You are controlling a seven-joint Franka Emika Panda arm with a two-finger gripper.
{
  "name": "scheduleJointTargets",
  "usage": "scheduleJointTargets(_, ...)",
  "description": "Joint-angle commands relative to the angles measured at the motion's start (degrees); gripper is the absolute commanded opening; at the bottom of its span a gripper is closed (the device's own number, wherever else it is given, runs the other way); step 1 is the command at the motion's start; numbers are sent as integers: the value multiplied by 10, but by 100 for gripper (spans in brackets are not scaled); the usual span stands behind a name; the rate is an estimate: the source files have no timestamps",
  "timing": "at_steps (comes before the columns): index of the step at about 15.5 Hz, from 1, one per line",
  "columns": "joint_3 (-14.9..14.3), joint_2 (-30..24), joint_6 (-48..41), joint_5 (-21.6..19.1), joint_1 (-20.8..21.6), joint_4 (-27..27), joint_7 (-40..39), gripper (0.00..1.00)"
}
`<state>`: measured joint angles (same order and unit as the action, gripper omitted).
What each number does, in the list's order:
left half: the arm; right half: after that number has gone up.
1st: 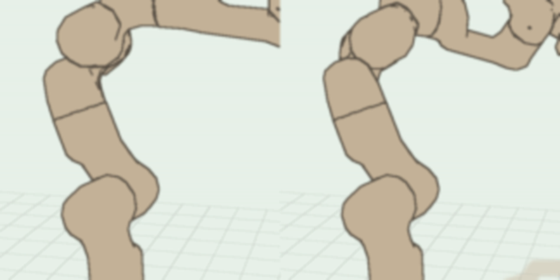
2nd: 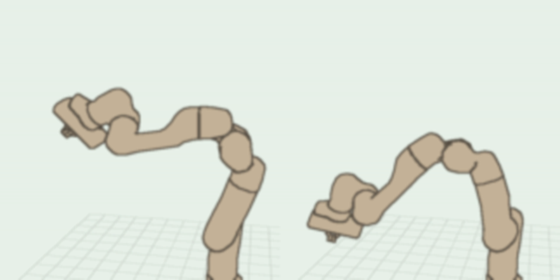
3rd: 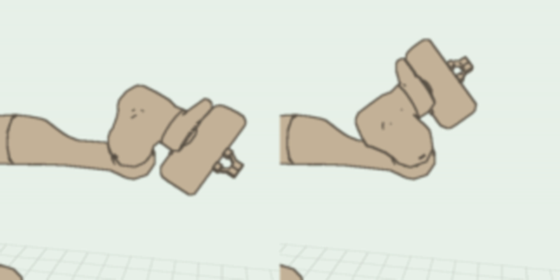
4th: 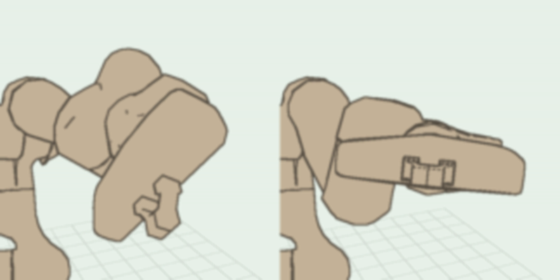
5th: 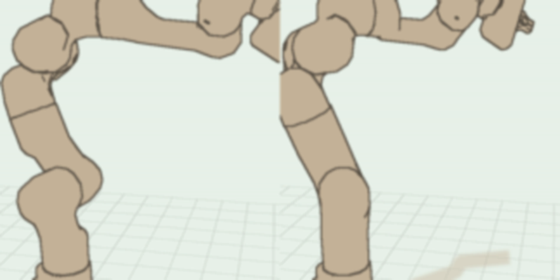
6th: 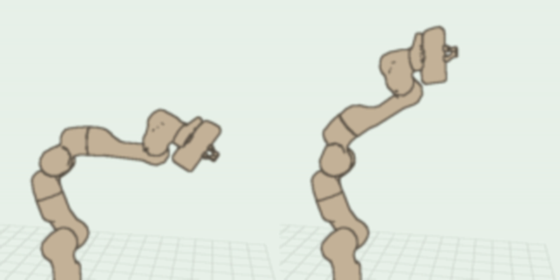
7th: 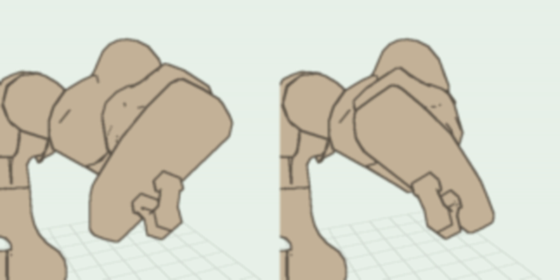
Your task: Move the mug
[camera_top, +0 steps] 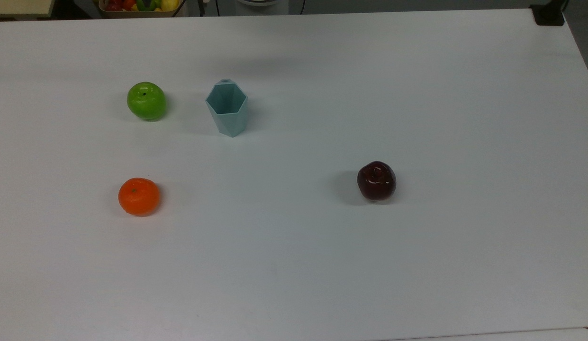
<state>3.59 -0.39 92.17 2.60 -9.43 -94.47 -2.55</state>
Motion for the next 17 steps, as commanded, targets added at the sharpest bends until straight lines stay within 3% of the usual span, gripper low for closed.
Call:
scheduleJointTargets(1,-9,-7,-16,-10,1,1,-27,100)
scheduleJointTargets(11,-19,-14,-10,-33,4,-23,-66,100)
scheduleJointTargets(17,-18,-98,62,-34,8,-174,-90,100)
